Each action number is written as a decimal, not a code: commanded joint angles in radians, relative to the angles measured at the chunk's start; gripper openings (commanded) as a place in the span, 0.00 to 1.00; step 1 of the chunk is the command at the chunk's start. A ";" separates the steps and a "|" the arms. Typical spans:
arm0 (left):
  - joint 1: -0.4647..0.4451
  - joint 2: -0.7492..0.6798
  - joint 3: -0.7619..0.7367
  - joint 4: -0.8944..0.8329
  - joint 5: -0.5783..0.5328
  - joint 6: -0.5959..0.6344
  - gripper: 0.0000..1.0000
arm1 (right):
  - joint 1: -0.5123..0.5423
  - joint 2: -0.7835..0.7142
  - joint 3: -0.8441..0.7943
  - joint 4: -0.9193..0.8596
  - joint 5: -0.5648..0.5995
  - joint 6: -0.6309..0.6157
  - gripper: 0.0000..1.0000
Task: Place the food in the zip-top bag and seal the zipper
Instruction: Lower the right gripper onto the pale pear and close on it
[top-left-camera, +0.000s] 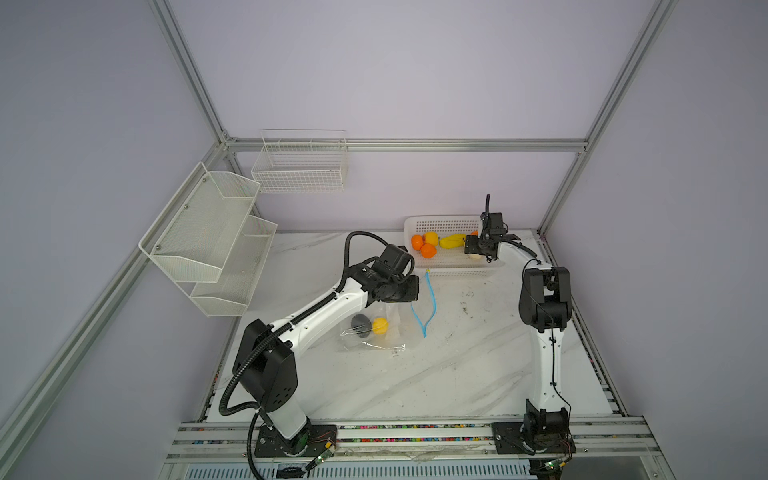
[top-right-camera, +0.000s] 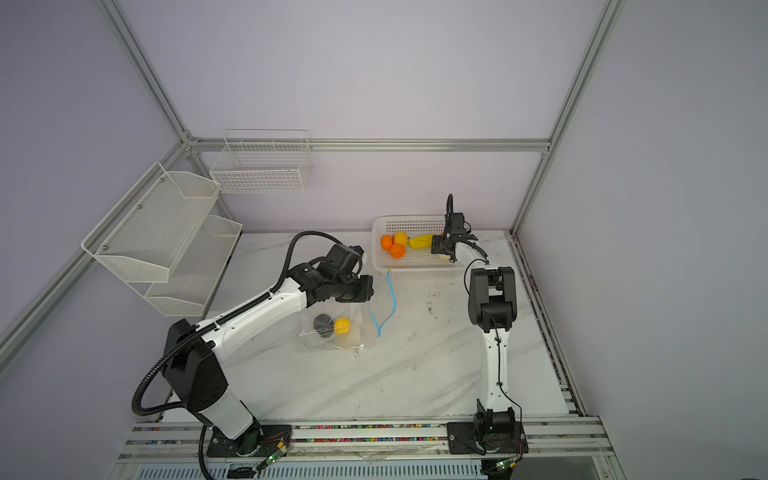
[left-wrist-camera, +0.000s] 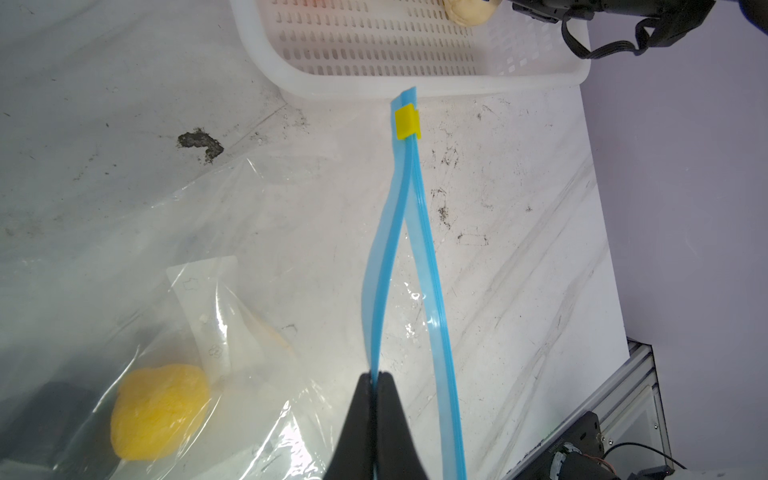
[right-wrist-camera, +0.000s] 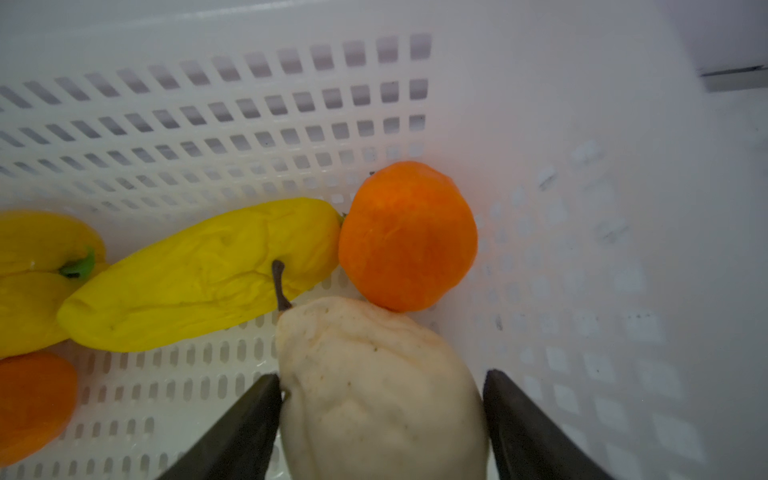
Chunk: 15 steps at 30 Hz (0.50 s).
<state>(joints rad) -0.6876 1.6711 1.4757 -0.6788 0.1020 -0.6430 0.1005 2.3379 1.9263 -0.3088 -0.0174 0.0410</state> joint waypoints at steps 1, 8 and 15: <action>0.000 -0.002 0.080 0.003 0.013 0.012 0.00 | -0.002 0.032 0.015 -0.013 -0.018 0.006 0.77; 0.001 0.001 0.080 0.004 0.018 0.012 0.00 | -0.001 0.053 0.027 -0.011 -0.052 0.010 0.77; 0.000 -0.003 0.081 0.004 0.013 0.013 0.00 | -0.001 0.065 0.033 -0.003 -0.052 0.023 0.79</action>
<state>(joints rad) -0.6876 1.6711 1.4757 -0.6788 0.1051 -0.6430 0.1005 2.3722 1.9507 -0.2913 -0.0536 0.0551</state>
